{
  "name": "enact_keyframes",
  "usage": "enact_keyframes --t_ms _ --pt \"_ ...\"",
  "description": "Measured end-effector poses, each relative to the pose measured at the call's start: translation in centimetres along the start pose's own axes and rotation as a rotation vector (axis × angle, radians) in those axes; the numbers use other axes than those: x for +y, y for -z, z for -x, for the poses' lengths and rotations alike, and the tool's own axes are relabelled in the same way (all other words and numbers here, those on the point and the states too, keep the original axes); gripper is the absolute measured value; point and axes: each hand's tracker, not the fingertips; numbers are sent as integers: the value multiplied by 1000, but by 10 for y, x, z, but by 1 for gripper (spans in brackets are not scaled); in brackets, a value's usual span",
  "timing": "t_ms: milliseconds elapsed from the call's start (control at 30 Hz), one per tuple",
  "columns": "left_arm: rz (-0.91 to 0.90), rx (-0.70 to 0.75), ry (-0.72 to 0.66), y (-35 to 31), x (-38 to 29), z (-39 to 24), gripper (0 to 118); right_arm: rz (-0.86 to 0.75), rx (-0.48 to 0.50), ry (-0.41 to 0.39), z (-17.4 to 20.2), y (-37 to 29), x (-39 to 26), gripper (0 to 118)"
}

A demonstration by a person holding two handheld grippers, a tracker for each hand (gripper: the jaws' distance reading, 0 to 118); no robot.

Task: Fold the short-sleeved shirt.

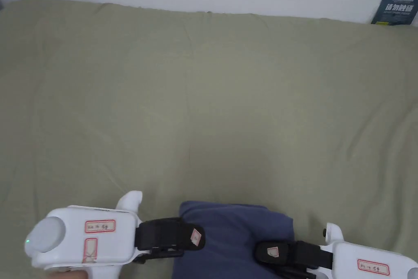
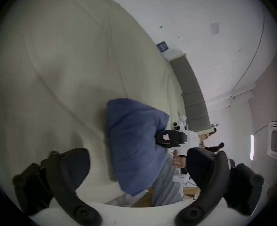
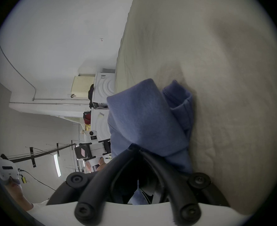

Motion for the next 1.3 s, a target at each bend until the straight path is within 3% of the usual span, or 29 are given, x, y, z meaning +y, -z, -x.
enact_keyframes --t_ms 167,233,267,300,367,433,567,767,1033,1300 --pt "-1 -159 -18 34 5 9 107 5 6 7 -4 -2 2 1" --pt "17 -144 14 41 9 6 83 7 6 10 -4 -1 2 1" --pt "7 -132 34 37 7 10 56 6 7 10 -5 -1 3 1" --pt "3 -110 40 35 8 11 38 6 9 8 -4 -2 2 1" --pt "-18 6 60 33 11 20 35 4 17 9 -5 -2 2 1" --pt "9 -108 -10 30 4 27 35 6 15 6 -4 -1 2 1" --pt "-3 -74 1 27 3 21 35 -13 -35 -40 9 -3 -1 1" --pt "-7 -28 34 -17 16 16 35 -26 -107 -194 51 -8 -8 1" --pt "-112 241 2 -198 65 73 35 -69 -160 -302 86 -8 -15 1" --pt "-119 415 -84 -332 118 142 35 -137 -226 -319 101 -9 -21 1"
